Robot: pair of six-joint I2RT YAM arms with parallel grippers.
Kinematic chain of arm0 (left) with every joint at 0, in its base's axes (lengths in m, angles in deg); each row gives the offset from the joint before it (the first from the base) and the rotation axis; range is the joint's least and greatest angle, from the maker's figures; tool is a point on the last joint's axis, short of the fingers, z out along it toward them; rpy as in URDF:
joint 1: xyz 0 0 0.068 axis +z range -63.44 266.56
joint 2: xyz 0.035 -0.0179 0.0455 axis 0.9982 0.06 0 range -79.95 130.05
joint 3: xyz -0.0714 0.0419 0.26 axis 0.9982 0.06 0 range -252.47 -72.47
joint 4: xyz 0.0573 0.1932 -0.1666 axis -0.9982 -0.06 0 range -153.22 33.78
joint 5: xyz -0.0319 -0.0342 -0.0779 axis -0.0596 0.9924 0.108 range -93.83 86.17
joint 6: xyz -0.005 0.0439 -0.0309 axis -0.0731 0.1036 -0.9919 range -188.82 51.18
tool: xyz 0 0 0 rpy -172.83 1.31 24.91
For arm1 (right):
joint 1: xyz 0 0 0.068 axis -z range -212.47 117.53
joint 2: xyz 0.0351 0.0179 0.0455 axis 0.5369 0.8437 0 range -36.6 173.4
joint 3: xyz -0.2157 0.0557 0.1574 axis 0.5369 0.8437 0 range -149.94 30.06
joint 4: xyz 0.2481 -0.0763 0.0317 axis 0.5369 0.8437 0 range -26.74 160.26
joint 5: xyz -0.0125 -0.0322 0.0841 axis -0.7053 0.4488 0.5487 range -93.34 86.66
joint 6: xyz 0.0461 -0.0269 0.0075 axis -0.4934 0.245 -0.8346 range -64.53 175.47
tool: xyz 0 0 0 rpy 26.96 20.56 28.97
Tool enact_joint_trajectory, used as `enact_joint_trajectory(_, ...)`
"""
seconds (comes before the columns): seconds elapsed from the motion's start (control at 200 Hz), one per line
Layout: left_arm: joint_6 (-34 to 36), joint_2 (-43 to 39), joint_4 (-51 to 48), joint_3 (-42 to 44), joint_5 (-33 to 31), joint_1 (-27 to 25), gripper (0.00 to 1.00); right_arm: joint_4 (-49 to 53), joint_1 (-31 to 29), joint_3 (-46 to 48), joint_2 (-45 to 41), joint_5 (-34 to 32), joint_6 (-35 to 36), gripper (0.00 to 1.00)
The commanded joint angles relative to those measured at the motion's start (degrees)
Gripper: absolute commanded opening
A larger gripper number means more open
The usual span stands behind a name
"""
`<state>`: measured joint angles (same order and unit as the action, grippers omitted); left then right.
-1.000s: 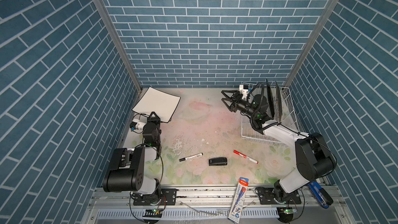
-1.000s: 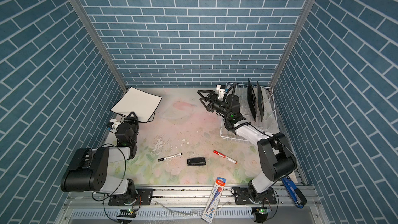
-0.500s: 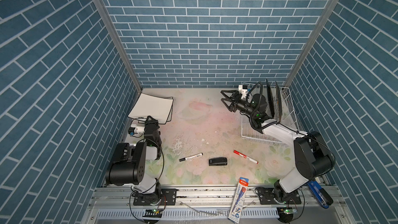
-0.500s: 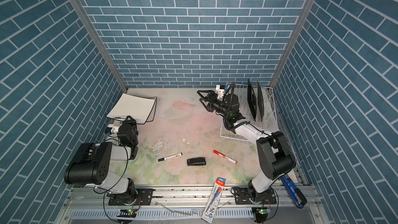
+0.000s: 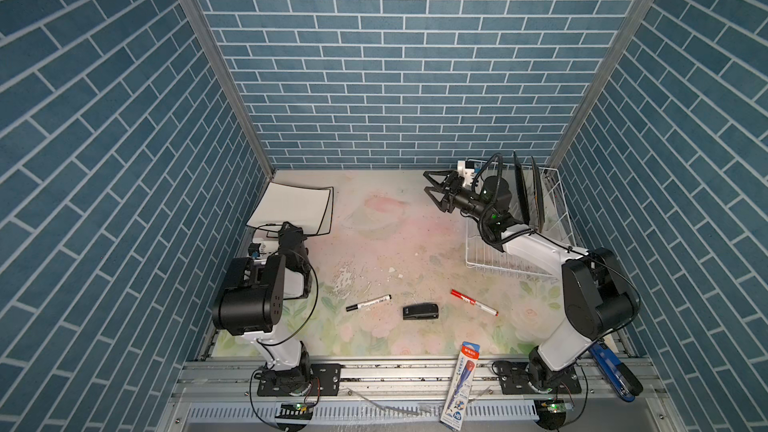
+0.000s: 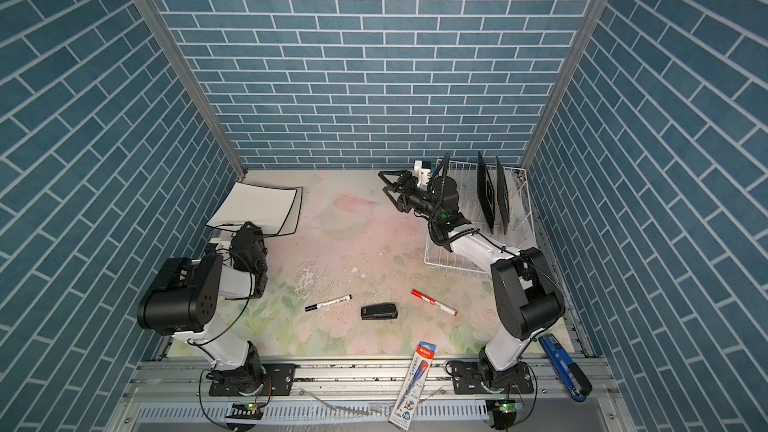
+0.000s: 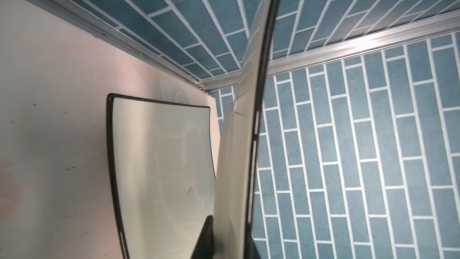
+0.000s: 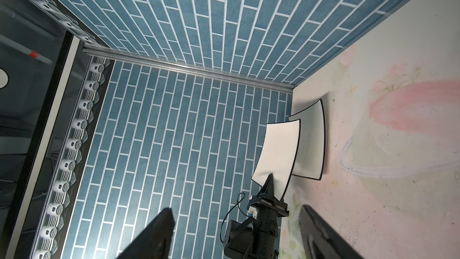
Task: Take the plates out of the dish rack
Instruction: 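Carry the plate with the left gripper toward the first plate on the table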
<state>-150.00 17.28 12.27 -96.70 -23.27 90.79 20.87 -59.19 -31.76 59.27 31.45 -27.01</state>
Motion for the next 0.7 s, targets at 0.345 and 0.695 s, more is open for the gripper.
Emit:
enact_joint_trajectory(0.345,-2.57,3.57,11.39,-6.57,1.73,1.13,0.0,0.21,0.16,-6.03,3.68,2.48,1.09,0.79)
enact_joint_trajectory(0.695,-2.9,6.64,11.4,-8.02,3.27,1.66,0.0,0.52,0.18,-7.73,5.39,3.18,1.09,0.79)
